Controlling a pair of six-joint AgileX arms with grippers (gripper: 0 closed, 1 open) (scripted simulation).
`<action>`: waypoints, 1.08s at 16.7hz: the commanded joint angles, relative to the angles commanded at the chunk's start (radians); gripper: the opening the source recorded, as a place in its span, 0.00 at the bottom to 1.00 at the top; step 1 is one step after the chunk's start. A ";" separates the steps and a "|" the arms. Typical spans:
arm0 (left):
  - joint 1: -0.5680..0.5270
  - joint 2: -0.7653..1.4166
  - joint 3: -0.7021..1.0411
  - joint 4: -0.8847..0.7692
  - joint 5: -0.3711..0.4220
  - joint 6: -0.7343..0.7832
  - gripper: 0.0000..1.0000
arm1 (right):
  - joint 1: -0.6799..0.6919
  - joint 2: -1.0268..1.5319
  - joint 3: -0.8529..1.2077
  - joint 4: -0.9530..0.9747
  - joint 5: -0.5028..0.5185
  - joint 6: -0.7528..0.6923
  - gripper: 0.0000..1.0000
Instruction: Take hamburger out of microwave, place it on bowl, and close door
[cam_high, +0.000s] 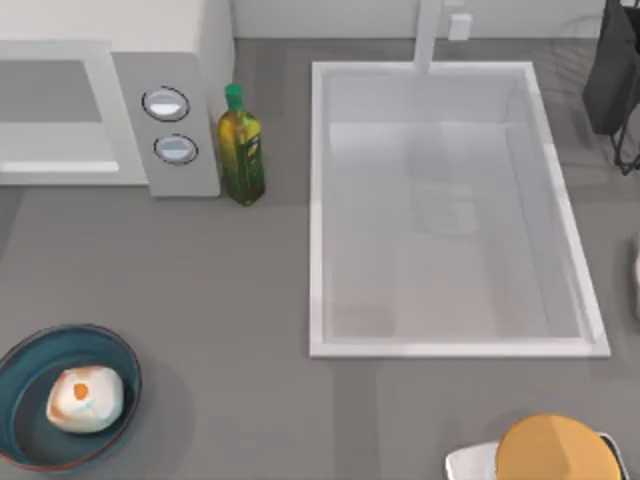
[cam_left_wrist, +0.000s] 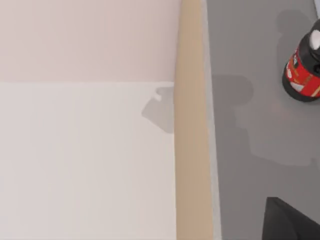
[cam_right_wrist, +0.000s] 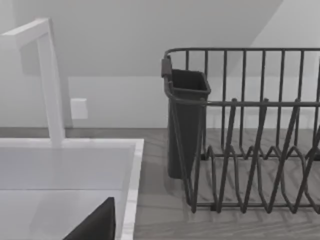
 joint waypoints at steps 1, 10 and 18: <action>0.001 0.013 -0.028 0.042 0.001 0.001 0.00 | 0.000 0.000 0.000 0.000 0.000 0.000 1.00; 0.006 0.097 -0.207 0.308 0.004 0.005 0.00 | 0.000 0.000 0.000 0.000 0.000 0.000 1.00; -0.072 -0.041 -0.365 0.383 -0.032 -0.077 0.00 | 0.000 0.000 0.000 0.000 0.000 0.000 1.00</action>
